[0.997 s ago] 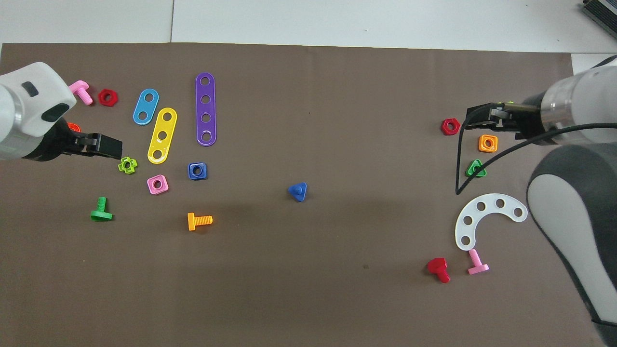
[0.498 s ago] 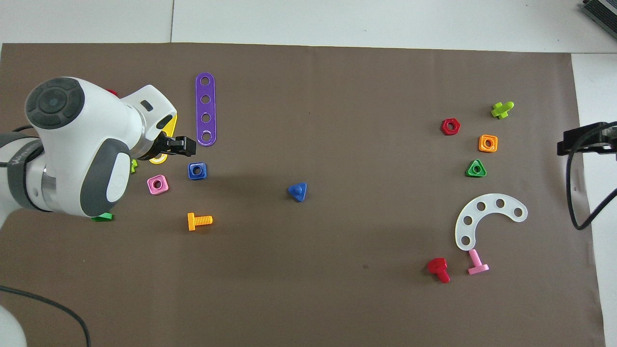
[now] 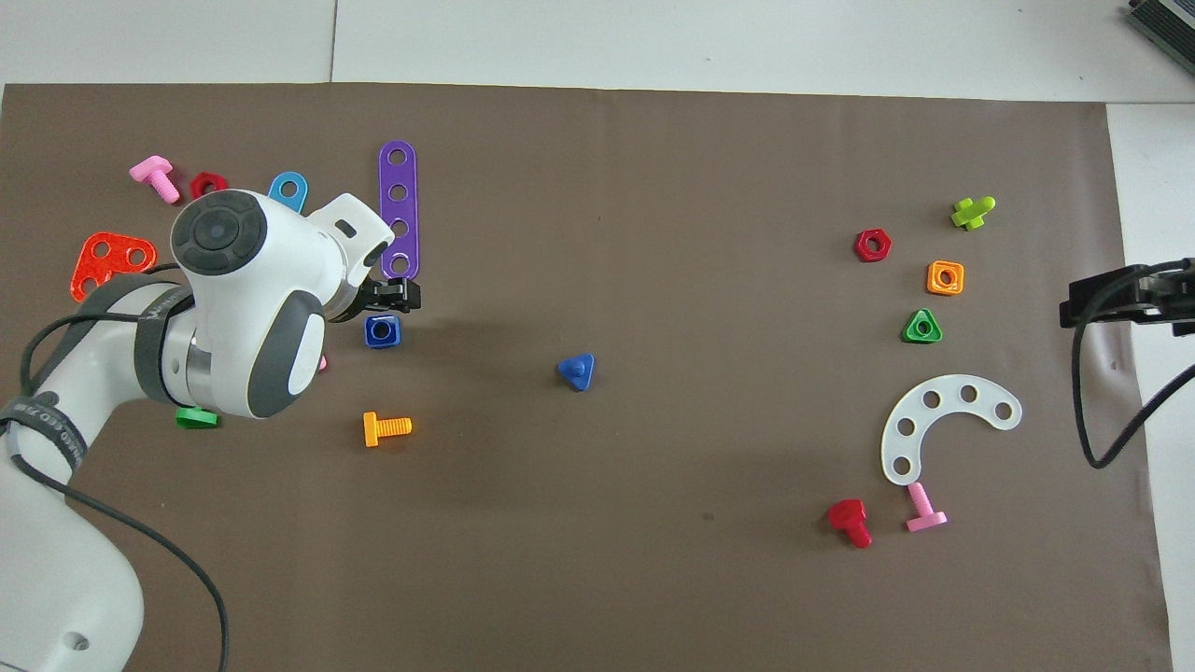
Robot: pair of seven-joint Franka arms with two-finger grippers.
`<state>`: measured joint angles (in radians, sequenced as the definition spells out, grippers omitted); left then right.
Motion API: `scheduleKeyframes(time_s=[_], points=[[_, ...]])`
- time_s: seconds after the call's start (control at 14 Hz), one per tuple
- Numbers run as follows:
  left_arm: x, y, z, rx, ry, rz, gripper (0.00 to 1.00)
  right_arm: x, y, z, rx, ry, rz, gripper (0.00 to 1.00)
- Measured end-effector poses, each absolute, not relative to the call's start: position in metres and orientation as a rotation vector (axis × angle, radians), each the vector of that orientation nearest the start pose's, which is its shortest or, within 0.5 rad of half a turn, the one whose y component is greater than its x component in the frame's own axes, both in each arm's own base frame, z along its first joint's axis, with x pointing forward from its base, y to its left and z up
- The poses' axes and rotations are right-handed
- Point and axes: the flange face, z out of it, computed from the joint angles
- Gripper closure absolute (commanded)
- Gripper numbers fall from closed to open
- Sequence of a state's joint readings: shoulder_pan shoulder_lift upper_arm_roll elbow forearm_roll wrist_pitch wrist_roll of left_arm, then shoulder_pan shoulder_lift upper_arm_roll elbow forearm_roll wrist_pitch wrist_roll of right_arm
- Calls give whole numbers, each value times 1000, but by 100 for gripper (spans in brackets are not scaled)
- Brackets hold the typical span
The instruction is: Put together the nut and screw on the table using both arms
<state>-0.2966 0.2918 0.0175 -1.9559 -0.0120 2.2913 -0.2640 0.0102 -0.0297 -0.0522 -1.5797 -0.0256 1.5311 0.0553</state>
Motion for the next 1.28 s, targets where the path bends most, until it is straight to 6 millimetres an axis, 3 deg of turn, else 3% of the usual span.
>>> scheduleKeyframes(time_s=[0.21, 0.36, 0.43, 0.57, 0.64, 0.93, 1.14, 1.28], points=[[580, -162, 304, -3154, -14, -69, 13, 537, -25, 626, -3155, 189, 56, 0], [574, -159, 292, -3158, -20, -99, 24, 532, -23, 620, -3152, 198, 79, 0], [571, -158, 288, -3159, -21, -106, 35, 531, -22, 620, -3152, 197, 81, 0], [571, -157, 289, -3160, -26, -120, 81, 529, -22, 621, -3152, 197, 79, 0], [572, -156, 292, -3161, -30, -128, 100, 528, -22, 621, -3152, 197, 77, 0], [576, -157, 302, -3160, -40, -120, 100, 528, -19, 621, -3152, 189, 77, 0], [594, -168, 336, -3168, -84, -146, 100, 528, -19, 621, -3152, 188, 77, 0], [603, -188, 363, -3178, -135, -181, 100, 528, -20, 621, -3152, 191, 77, 0]])
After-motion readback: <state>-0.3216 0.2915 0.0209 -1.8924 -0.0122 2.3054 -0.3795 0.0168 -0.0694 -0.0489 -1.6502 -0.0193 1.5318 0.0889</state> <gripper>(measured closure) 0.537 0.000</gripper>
